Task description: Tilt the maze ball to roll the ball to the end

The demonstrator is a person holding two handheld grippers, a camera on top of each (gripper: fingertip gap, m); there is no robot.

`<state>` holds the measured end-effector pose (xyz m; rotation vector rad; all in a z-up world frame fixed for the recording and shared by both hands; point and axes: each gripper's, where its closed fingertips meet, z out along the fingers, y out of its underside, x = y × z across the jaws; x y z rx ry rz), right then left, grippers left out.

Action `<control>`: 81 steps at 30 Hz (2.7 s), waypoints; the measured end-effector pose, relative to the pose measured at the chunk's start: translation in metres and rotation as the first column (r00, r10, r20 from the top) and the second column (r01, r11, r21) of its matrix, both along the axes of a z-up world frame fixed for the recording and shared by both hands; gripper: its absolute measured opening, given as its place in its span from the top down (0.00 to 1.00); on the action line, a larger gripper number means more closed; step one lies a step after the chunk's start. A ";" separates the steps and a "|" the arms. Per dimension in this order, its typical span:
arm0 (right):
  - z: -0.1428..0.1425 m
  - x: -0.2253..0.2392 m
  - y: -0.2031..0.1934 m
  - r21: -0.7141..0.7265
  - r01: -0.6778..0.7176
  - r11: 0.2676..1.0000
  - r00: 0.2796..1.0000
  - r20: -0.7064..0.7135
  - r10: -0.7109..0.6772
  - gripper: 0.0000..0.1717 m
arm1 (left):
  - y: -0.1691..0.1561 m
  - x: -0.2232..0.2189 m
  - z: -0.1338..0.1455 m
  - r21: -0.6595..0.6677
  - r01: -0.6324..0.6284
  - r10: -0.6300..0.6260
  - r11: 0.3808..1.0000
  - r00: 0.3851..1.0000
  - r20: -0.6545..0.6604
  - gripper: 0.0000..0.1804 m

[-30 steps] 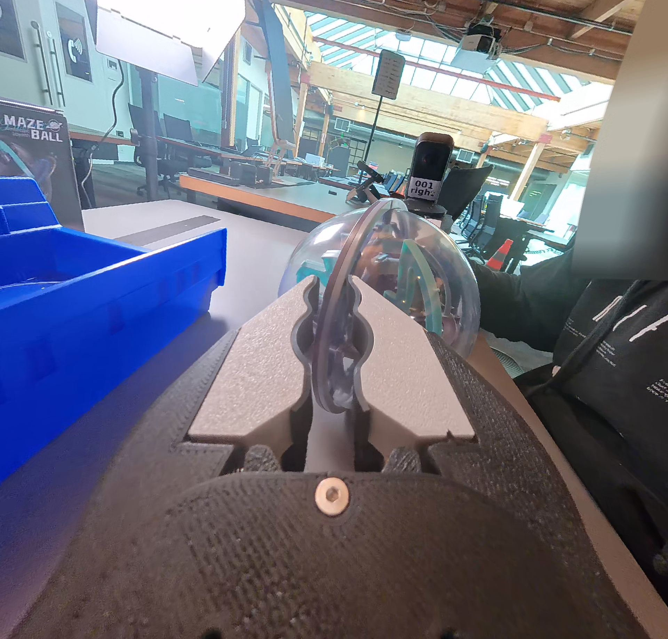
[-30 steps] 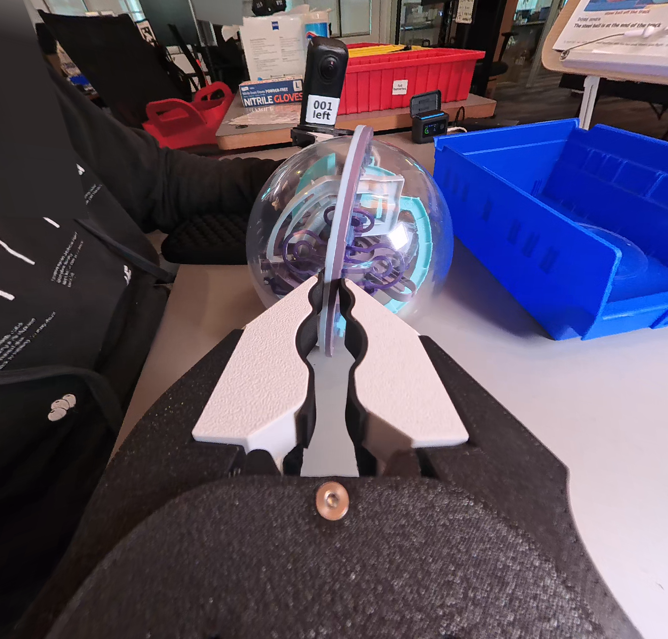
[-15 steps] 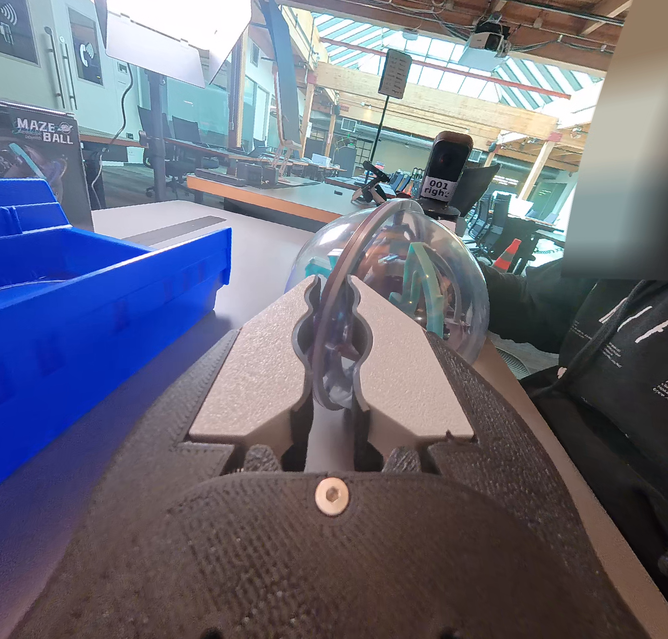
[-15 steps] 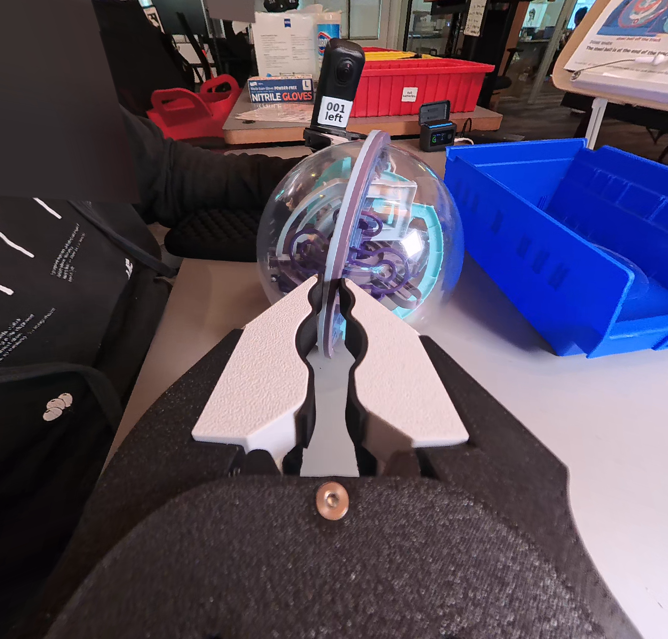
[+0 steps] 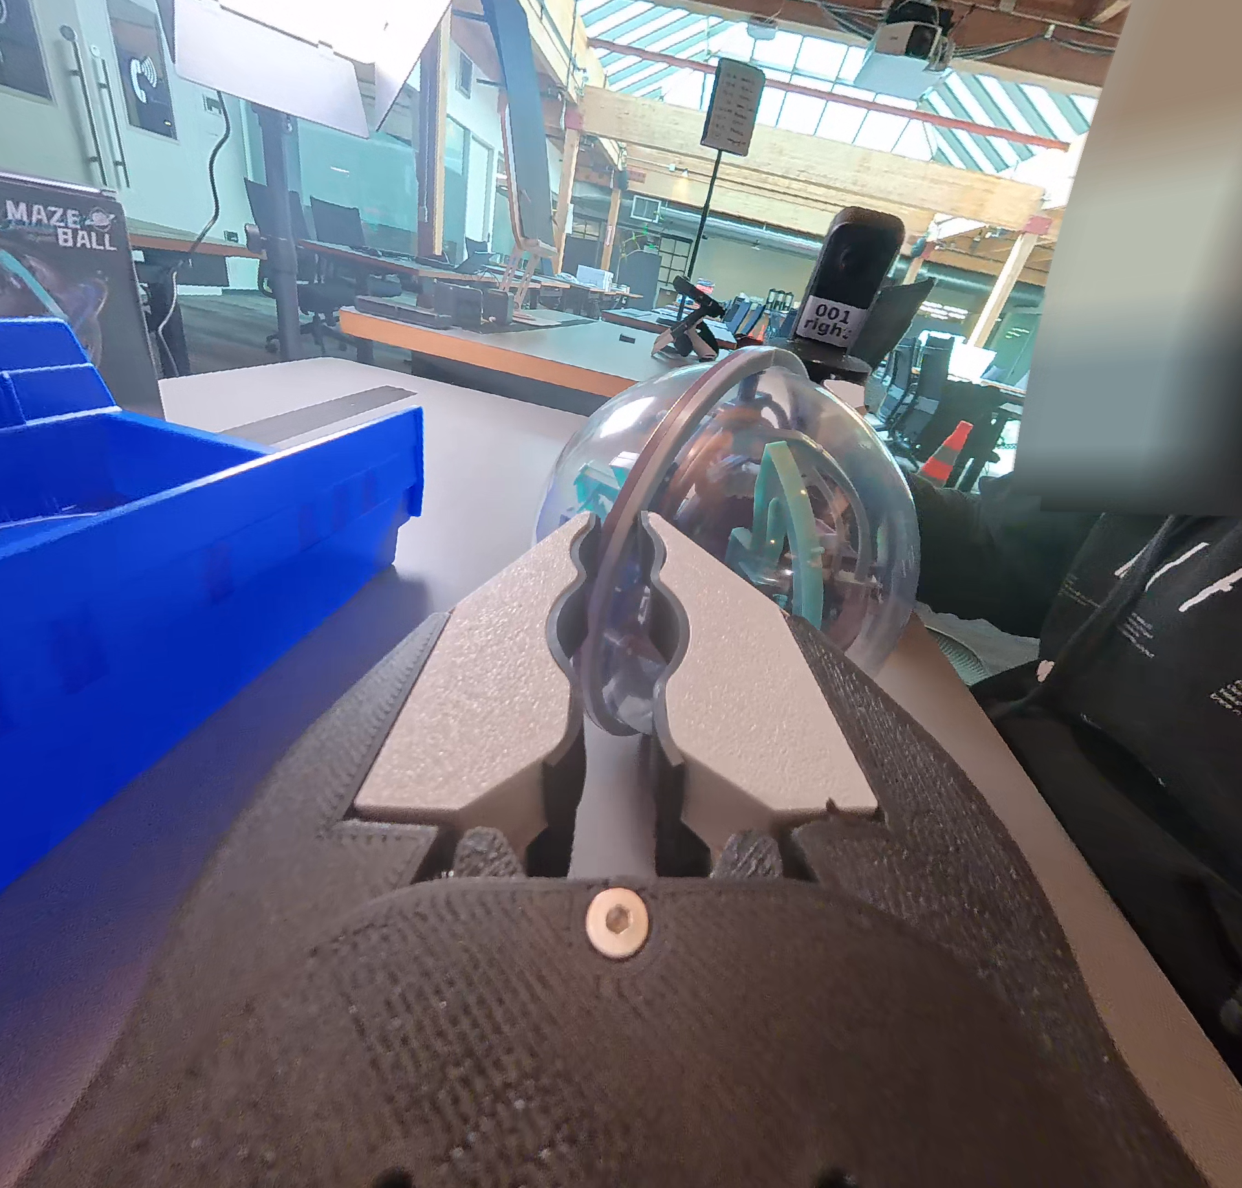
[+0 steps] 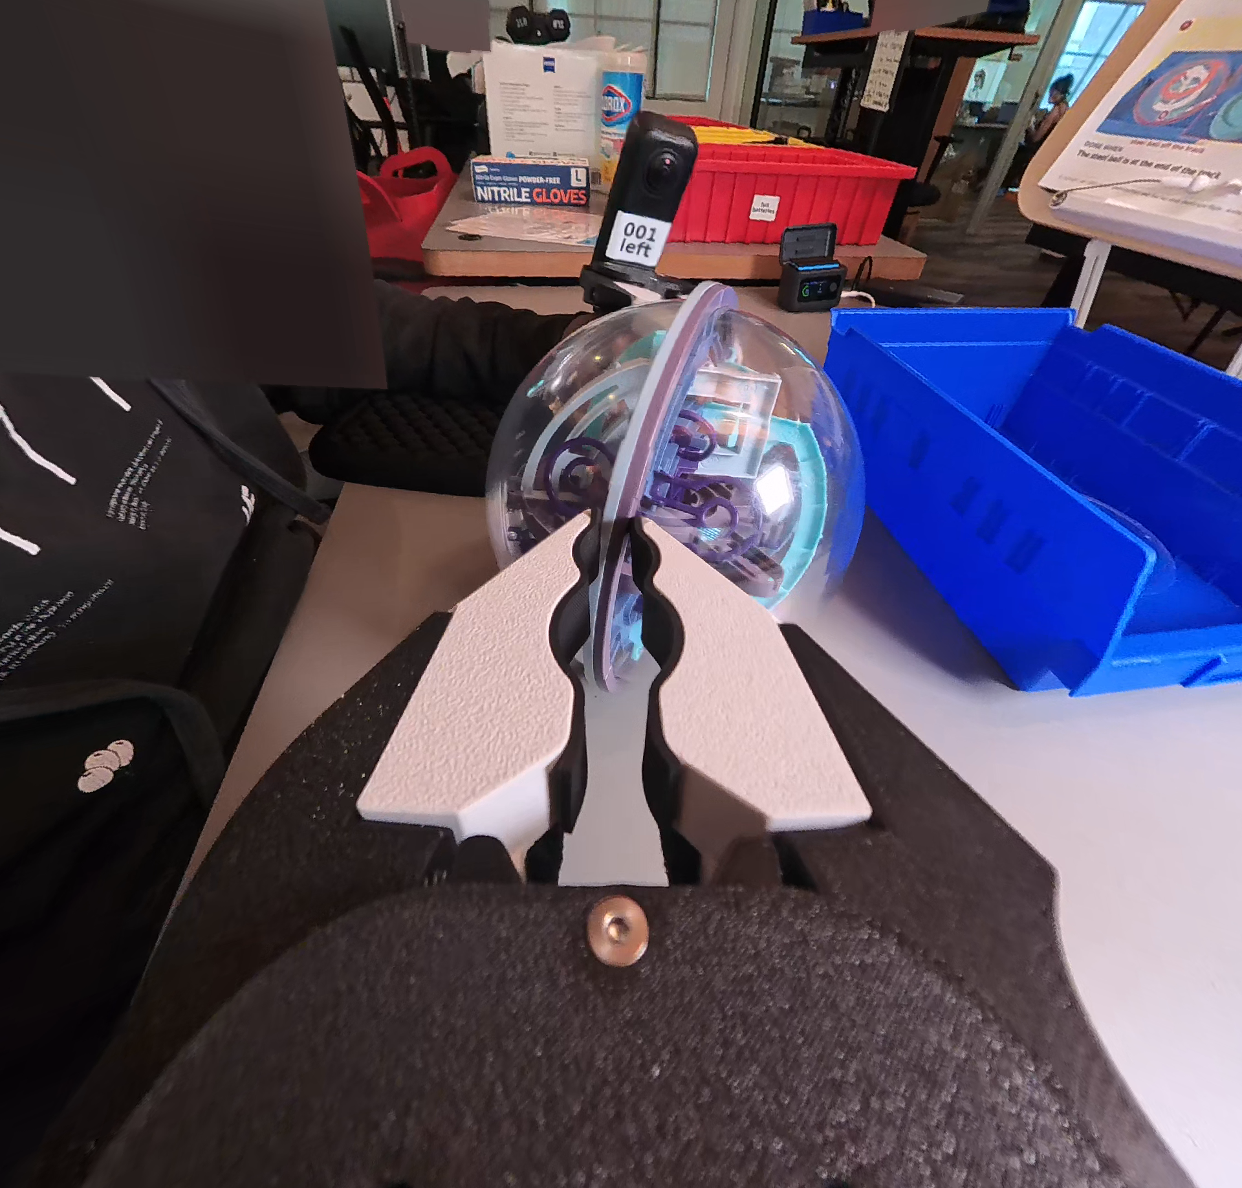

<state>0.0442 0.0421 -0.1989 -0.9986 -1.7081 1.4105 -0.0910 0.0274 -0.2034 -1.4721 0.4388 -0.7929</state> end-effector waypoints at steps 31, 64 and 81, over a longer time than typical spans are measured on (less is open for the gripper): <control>-0.012 0.002 0.036 -0.255 -0.120 0.960 0.993 -0.014 0.120 0.96 | -0.003 0.049 -0.019 -0.059 0.123 -0.129 0.991 0.987 -0.092 0.34; -0.076 -0.016 0.028 0.062 -0.019 0.998 0.950 0.313 -0.001 0.94 | -0.002 0.034 0.016 0.057 -0.022 0.027 0.998 0.996 -0.089 0.46; -0.023 -0.032 0.062 -0.237 -0.102 0.966 0.977 0.158 0.142 0.84 | 0.005 0.048 0.020 0.086 0.015 0.004 0.996 0.975 -0.222 0.51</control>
